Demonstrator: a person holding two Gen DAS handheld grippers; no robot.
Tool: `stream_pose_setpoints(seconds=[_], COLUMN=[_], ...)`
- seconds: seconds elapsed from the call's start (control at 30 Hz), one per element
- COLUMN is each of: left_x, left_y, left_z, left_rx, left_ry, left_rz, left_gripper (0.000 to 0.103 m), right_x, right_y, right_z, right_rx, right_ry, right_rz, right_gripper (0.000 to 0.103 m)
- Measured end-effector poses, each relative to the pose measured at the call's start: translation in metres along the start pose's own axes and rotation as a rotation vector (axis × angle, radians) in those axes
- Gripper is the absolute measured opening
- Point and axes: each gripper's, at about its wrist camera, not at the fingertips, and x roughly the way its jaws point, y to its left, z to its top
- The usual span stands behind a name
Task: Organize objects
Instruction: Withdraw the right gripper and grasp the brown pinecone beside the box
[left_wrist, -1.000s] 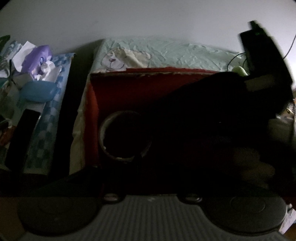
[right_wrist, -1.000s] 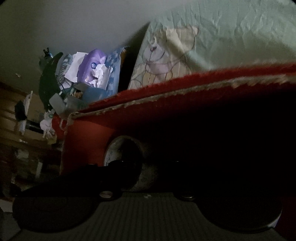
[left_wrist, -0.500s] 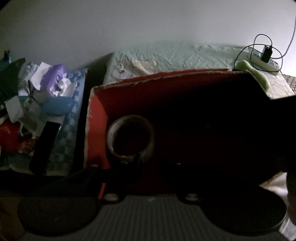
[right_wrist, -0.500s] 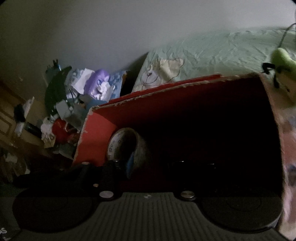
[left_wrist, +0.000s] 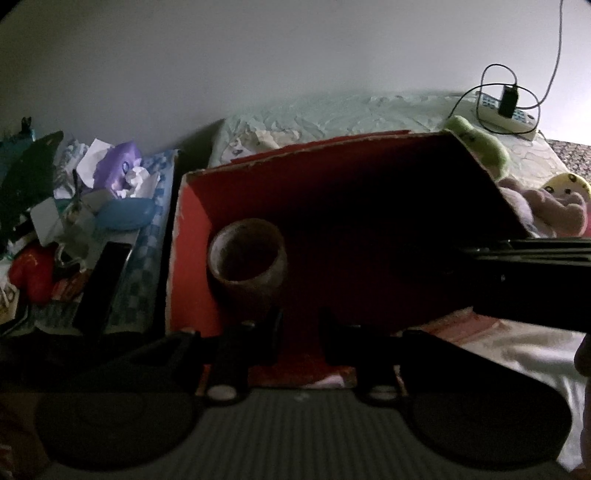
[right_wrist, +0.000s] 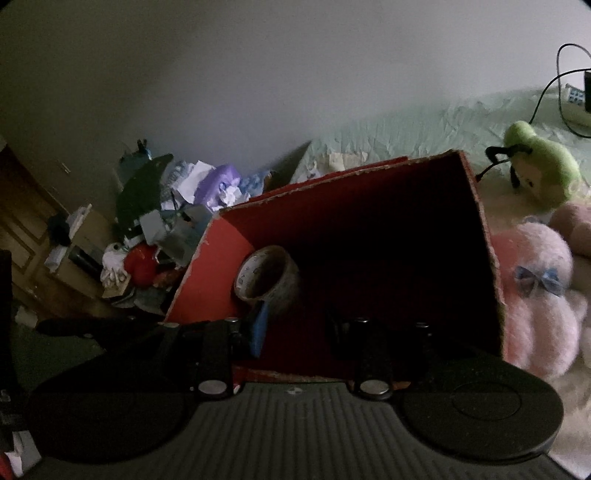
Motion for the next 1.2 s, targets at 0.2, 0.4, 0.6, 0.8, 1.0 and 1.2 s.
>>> stream_pose_setpoints(seconds=[0.2, 0.4, 0.6, 0.8, 1.0, 1.2], left_x=[-0.026, -0.044, -0.046, -0.038, -0.026, -0.005], left_y=[-0.015, -0.026, -0.039, -0.057, -0.08, -0.09], left_z=[-0.016, -0.034, -0.053, -0.075, -0.102, -0.113], left_rx=[0.027, 0.057, 0.095, 0.151, 0.25, 0.234], left_ry=[-0.04, -0.053, -0.026, 0.042, 0.145, 0.226], left_rz=[-0.014, -0.06, -0.168, -0.361, -0.52, -0.573], left_gripper=[0.022, 0.022, 0.022, 0.021, 0.021, 0.023], right_x=[-0.027, -0.052, -0.069, -0.058, -0.05, -0.037], right_y=[-0.007, -0.026, -0.046, -0.071, -0.089, -0.098], right_z=[-0.017, -0.038, -0.063, -0.092, -0.118, -0.131], right_rx=[-0.01, 0.025, 0.053, 0.119, 0.212, 0.307], right_ry=[-0.041, -0.044, -0.004, 0.155, 0.31, 0.377], right_rz=[0.009, 0.022, 0.039, 0.054, 0.12, 0.181], right_gripper=[0.037, 0.036, 0.036, 0.036, 0.037, 0.046])
